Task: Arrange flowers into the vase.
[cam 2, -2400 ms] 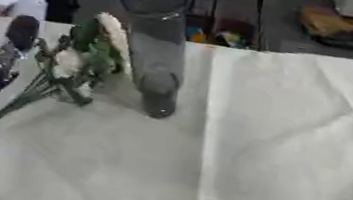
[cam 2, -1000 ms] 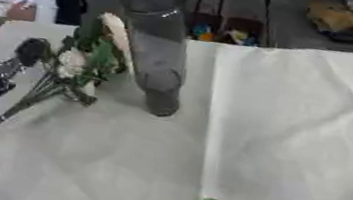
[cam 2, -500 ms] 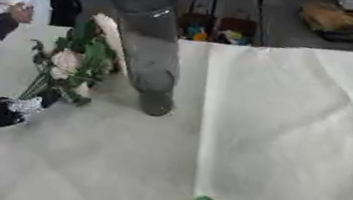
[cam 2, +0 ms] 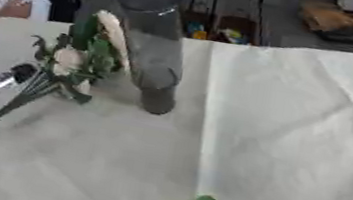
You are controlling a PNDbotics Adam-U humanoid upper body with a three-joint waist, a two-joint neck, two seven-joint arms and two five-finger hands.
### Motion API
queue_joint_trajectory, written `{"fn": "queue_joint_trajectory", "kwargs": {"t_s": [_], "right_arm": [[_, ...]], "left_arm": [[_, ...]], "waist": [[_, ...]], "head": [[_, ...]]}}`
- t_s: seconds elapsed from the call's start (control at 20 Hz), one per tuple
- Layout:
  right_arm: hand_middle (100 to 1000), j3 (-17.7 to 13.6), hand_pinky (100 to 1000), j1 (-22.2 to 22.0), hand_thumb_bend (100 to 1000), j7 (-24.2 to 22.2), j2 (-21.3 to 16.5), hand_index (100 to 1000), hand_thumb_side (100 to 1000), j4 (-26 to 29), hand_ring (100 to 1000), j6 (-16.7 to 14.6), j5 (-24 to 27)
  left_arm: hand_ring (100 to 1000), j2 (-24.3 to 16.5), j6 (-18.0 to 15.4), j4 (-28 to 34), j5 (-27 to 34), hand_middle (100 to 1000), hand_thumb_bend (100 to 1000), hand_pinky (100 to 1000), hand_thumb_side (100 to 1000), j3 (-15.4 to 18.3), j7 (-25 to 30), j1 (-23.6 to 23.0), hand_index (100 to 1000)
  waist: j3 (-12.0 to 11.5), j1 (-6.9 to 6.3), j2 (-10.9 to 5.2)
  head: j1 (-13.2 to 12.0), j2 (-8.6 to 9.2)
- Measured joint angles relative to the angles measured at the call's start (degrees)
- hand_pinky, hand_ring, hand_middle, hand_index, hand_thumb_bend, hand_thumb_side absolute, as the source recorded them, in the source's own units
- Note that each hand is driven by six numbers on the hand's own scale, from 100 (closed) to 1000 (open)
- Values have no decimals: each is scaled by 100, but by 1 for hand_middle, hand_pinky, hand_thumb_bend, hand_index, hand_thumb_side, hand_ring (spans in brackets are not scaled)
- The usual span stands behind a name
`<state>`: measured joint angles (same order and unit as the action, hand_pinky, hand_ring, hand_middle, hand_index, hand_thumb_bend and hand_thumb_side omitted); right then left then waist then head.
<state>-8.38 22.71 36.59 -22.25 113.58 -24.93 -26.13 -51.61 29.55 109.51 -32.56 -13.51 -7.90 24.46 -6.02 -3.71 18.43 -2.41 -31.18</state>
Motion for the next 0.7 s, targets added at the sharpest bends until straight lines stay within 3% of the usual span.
{"fn": "queue_joint_trajectory", "kwargs": {"t_s": [0.15, 0.4, 0.7], "right_arm": [[678, 11, 657, 2, 100, -5, 38, 818, 1000, 0, 770, -5, 8], [677, 31, 658, -1, 100, -7, 40, 818, 1000, 0, 770, -6, 10], [675, 35, 658, -6, 100, -29, 41, 817, 1000, 0, 770, -22, 37]], "left_arm": [[1000, -252, 241, 215, 300, 980, 728, 914, 924, 175, 278, -16, 994], [1000, -523, 622, 408, 1386, 982, 743, 923, 905, 563, 995, 186, 1000], [1000, -597, 1082, 195, 1904, 992, 823, 942, 827, 545, 1386, 507, 1000]], "waist": [[14, 30, 13], [13, 35, 14], [41, 40, 13]], "head": [[-16, 0], [-17, 6], [-70, 45]]}}
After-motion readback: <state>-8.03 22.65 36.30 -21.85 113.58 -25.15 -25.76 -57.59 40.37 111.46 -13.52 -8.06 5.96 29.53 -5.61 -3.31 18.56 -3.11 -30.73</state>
